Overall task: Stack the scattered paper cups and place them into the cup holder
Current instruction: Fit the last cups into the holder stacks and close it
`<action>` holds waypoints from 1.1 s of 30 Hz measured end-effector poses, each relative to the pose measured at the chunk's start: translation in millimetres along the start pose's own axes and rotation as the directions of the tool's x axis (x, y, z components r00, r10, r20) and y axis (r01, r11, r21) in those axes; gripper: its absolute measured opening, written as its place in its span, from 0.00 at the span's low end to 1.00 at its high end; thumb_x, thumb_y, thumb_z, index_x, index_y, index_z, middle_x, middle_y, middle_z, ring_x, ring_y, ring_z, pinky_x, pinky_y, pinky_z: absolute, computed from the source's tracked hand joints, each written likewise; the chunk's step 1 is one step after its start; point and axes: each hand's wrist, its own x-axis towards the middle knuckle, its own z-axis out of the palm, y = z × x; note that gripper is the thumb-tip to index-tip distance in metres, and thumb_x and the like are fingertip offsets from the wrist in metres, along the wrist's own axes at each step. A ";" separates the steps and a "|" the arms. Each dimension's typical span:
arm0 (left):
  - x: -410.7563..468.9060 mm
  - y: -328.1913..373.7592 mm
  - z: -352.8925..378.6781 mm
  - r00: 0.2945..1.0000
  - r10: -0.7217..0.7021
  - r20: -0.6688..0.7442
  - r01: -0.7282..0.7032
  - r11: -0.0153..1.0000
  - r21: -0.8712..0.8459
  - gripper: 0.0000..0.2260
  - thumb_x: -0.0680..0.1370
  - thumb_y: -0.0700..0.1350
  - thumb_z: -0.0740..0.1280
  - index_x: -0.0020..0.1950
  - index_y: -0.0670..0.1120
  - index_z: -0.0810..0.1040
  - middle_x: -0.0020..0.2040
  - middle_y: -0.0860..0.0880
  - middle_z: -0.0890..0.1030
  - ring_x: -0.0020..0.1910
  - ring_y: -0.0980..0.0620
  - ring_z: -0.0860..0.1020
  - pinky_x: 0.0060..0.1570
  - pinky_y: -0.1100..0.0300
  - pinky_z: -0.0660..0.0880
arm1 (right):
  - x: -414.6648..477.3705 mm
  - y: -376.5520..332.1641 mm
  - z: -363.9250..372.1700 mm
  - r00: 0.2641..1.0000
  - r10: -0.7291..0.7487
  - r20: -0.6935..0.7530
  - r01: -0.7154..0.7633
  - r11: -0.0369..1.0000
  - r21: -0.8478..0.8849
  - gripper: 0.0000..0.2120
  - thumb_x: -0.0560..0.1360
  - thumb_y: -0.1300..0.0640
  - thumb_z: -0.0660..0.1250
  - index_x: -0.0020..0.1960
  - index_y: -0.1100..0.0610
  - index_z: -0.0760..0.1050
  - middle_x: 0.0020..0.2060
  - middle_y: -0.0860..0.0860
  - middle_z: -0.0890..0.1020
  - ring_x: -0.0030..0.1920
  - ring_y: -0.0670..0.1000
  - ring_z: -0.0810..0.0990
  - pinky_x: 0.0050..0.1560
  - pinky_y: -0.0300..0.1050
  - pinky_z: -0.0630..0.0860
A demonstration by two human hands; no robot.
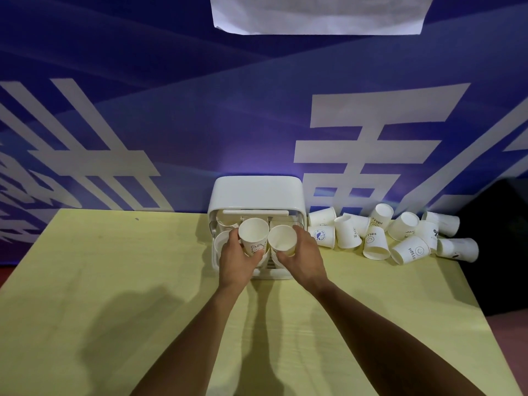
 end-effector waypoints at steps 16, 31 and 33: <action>-1.2 -5.0 6.6 0.999 -0.033 0.008 0.031 0.991 0.133 0.29 0.70 0.52 0.77 0.68 0.48 0.74 0.65 0.47 0.71 0.63 0.47 0.73 0.61 0.55 0.70 | -0.7 3.3 -5.4 0.998 0.029 0.052 -0.025 0.997 -0.080 0.35 0.69 0.42 0.75 0.70 0.56 0.68 0.62 0.54 0.76 0.61 0.54 0.75 0.60 0.47 0.74; 1.0 -7.0 8.4 0.998 -0.044 0.032 0.035 0.969 0.246 0.29 0.72 0.53 0.75 0.71 0.48 0.74 0.62 0.47 0.71 0.59 0.46 0.76 0.57 0.57 0.72 | -1.2 4.4 -0.7 0.990 0.087 0.108 -0.073 0.989 -0.127 0.34 0.71 0.40 0.72 0.71 0.53 0.67 0.64 0.52 0.75 0.62 0.53 0.74 0.61 0.48 0.75; 1.4 -6.3 8.3 0.999 -0.041 0.030 0.032 0.967 0.252 0.28 0.72 0.53 0.75 0.70 0.48 0.74 0.62 0.47 0.71 0.59 0.46 0.76 0.56 0.57 0.72 | -1.5 3.8 -2.3 0.990 0.091 0.109 -0.077 0.990 -0.121 0.36 0.71 0.40 0.73 0.73 0.53 0.66 0.66 0.52 0.75 0.63 0.53 0.74 0.63 0.49 0.75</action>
